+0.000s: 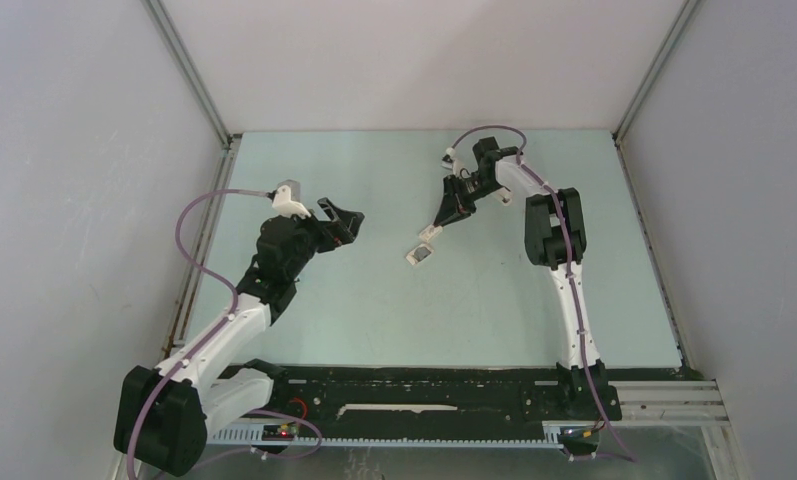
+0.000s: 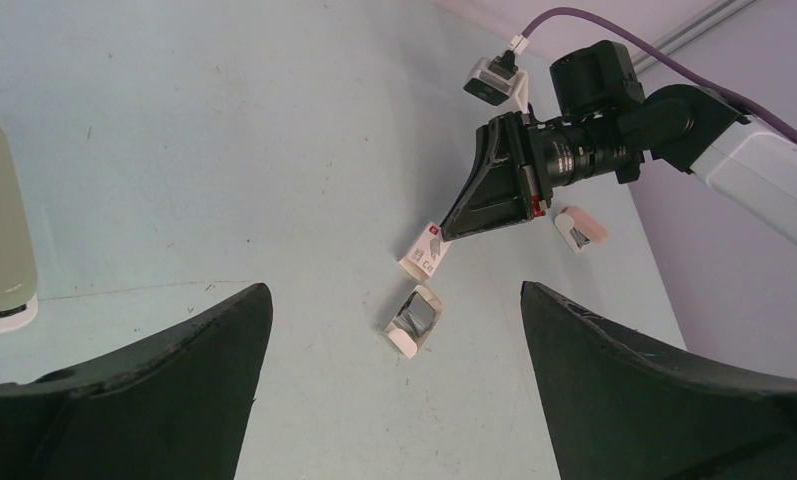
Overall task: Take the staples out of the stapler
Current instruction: Pick up the staple box from the center of the board.
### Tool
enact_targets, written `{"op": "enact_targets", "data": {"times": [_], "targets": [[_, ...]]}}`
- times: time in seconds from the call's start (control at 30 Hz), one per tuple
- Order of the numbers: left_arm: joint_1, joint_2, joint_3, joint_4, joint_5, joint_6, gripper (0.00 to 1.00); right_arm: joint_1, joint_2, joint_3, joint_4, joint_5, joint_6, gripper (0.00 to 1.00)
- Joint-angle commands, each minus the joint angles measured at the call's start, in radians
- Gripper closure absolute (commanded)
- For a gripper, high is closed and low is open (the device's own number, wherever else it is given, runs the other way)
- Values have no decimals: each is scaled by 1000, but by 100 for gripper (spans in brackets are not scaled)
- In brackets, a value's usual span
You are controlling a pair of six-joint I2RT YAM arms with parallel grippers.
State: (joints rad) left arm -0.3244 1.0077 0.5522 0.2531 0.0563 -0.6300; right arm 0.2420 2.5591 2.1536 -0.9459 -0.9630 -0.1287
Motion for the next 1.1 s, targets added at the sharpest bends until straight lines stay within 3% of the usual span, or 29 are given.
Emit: {"op": "enact_targets", "data": {"times": [0.0, 0.23, 0.77, 1.07], "targets": [[2, -1, -21, 39, 8, -11, 0, 5, 2, 5, -19, -32, 2, 74], [2, -13, -29, 36, 18, -21, 0, -8, -35, -69, 7, -57, -5, 99], [2, -48, -41, 73, 54, -23, 0, -108, -266, -369, 288, -143, 110, 100], [2, -47, -40, 97, 83, 0, 0, -149, -353, -514, 338, -161, 108, 100]]}}
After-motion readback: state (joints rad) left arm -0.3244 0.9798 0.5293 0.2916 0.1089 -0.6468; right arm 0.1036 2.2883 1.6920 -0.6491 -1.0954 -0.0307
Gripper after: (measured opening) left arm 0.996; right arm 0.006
